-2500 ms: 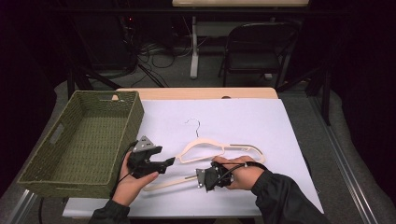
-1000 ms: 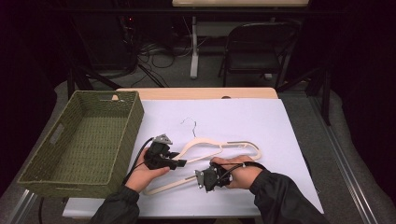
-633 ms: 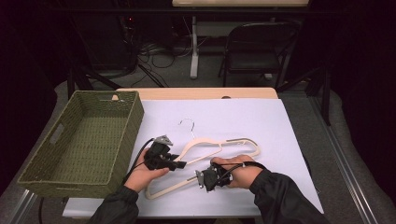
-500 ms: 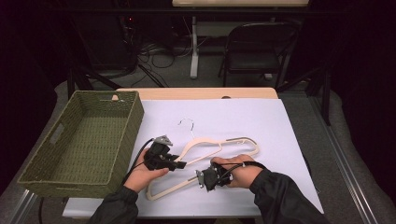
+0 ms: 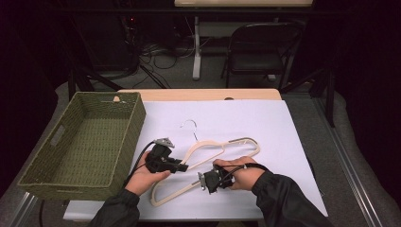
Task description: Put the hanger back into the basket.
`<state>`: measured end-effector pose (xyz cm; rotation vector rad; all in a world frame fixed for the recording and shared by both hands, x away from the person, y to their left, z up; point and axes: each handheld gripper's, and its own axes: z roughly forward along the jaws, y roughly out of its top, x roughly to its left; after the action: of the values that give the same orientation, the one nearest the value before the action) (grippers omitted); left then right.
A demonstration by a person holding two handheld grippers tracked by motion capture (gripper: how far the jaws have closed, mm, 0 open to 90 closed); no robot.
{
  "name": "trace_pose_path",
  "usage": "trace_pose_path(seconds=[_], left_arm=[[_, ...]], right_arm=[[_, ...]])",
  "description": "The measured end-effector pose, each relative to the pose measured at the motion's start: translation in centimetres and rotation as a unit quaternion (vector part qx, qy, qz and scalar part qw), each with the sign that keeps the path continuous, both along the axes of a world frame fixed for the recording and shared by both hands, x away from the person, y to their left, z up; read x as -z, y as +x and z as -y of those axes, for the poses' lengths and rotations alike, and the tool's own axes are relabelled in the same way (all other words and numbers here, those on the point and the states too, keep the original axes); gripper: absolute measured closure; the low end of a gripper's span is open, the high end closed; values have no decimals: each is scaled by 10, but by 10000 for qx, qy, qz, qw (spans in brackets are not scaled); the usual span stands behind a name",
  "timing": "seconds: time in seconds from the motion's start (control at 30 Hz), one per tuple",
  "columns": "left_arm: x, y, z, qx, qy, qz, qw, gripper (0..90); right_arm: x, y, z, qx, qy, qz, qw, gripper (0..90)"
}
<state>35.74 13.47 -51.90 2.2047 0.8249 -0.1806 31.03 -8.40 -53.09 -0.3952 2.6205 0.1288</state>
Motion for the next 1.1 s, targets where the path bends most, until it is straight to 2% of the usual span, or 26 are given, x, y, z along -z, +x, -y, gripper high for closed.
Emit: trace_pose_path(seconds=[0.3,0.37,0.57,0.67,0.7,0.77,1.0,1.1], left_arm=[[-1,0,-2,58,-146,-116,9998,778],[-1,1,-3,78,-254,-199,9994,794],[0,3,-5,96,-354,-313,9988,813],[1,5,-7,161,-580,-497,9969,839],[1,6,-8,237,-695,-583,9956,849],[2,6,-9,285,-806,-638,9943,863],[2,5,-9,360,-968,-742,9919,874],[1,5,-10,364,-1002,-728,9916,875]], right_arm=[[2,0,-1,9,-34,-30,10000,773],[2,0,0,7,-41,-51,10000,774],[2,2,0,22,-18,-105,9999,773],[3,2,0,15,-32,-121,9999,773],[1,2,-1,60,-130,-151,9998,773],[3,3,0,31,-38,-174,9998,772],[2,3,0,52,-104,-264,9996,771],[1,4,1,59,12,-250,9997,762]])
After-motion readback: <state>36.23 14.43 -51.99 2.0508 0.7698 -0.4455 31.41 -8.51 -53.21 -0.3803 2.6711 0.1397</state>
